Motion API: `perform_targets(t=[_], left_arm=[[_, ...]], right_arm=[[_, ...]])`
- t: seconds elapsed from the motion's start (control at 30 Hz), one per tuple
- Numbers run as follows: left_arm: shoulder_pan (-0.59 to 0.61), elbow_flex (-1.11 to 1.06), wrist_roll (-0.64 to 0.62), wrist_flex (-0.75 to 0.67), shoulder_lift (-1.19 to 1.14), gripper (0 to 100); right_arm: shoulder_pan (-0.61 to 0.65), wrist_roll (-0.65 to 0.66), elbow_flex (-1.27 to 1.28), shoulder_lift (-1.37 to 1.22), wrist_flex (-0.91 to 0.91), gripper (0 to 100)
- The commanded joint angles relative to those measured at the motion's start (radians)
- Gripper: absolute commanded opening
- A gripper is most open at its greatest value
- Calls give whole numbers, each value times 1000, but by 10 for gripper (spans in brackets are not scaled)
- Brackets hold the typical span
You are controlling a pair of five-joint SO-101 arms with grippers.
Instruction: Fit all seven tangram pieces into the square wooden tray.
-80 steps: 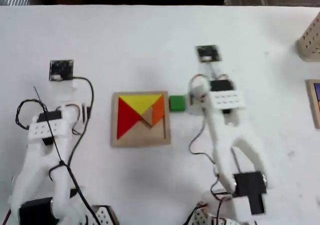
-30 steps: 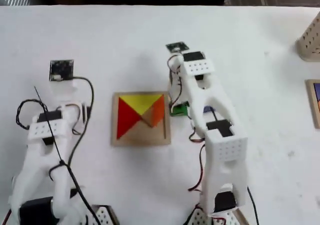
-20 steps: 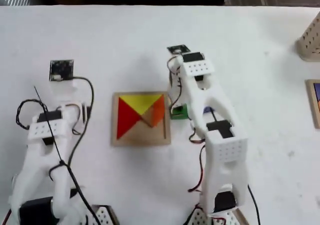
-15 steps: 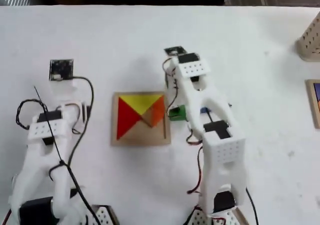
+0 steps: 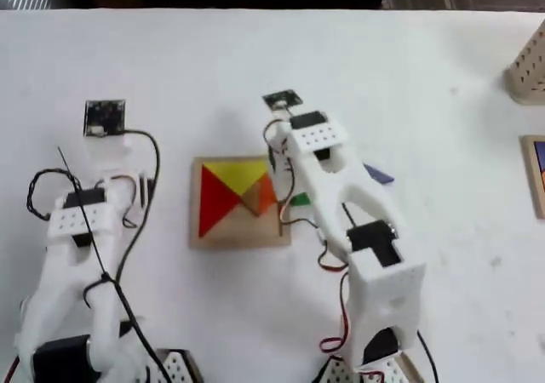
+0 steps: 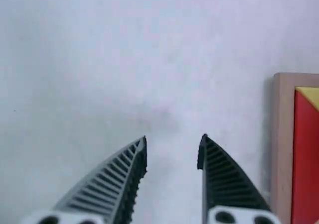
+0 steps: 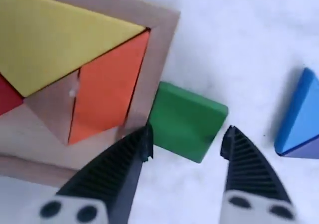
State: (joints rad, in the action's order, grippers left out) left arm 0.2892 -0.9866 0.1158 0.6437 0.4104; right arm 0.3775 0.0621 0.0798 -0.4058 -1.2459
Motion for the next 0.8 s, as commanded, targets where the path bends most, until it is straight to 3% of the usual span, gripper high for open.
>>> perform_targets(t=[0.0, 0.23, 0.4, 0.47, 0.77], left_arm=[[2, 5, 12, -17, -1, 176], [2, 3, 12, -15, -1, 174], [4, 3, 12, -14, -1, 173], [4, 3, 12, -14, -1, 173], [4, 3, 12, -14, -1, 173]], right_arm=[[8, 23, 34, 30, 48, 231], [-31, 37, 9, 21, 48, 221], [-119, 75, -2, 21, 68, 15], [-128, 132, -2, 21, 70, 29], [-113, 133, -31, 68, -22, 22]])
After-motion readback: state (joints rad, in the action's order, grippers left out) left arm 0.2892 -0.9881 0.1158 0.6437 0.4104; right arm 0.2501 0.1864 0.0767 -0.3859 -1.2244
